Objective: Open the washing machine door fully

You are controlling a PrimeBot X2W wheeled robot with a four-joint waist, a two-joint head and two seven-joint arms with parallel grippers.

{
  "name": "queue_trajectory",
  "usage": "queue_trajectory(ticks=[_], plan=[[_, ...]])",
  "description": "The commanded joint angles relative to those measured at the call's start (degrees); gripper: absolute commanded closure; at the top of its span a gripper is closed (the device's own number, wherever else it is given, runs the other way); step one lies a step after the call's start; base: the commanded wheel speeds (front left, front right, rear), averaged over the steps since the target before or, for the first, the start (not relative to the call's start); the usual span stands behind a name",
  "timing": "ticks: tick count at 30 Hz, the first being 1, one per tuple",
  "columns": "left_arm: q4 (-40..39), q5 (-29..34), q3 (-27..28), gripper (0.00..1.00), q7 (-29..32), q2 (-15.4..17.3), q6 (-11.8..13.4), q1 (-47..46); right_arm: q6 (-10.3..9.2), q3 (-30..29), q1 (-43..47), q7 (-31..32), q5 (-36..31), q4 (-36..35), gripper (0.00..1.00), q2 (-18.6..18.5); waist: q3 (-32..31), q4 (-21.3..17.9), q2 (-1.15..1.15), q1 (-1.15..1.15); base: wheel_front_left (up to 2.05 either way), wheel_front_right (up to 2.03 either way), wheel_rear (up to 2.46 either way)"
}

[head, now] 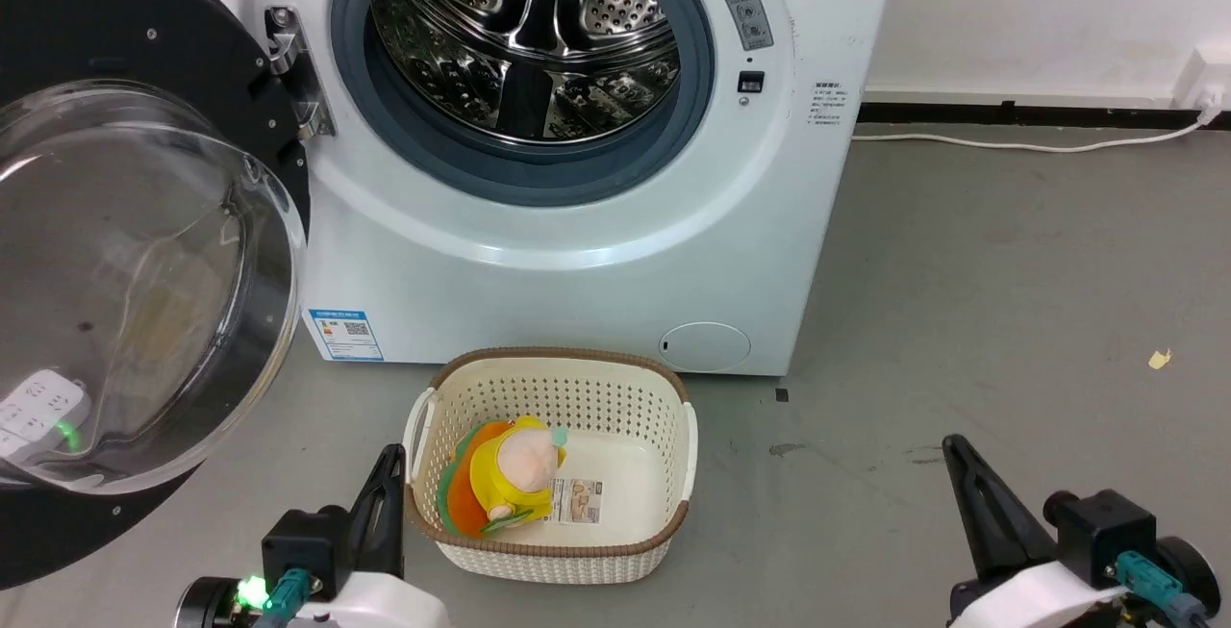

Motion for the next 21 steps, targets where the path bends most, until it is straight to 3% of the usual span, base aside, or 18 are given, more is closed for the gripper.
queue_trajectory(ticks=[1,21], plan=[[-0.5,0.6,0.4,1.0,0.5,-0.5,-0.3,-1.1,0.03,0.2,-1.0,0.3,-0.5,-0.6,1.0,0.2,0.0,0.0,0.0,0.0,0.0,0.0,0.0],[-1.8,3.6,2.8,1.0,3.0,-1.8,-1.1,-1.6,0.04,0.4,-1.8,2.8,-1.6,-1.6,1.0,0.3,0.4,-0.3,0.0,0.0,0.0,0.0,0.0]])
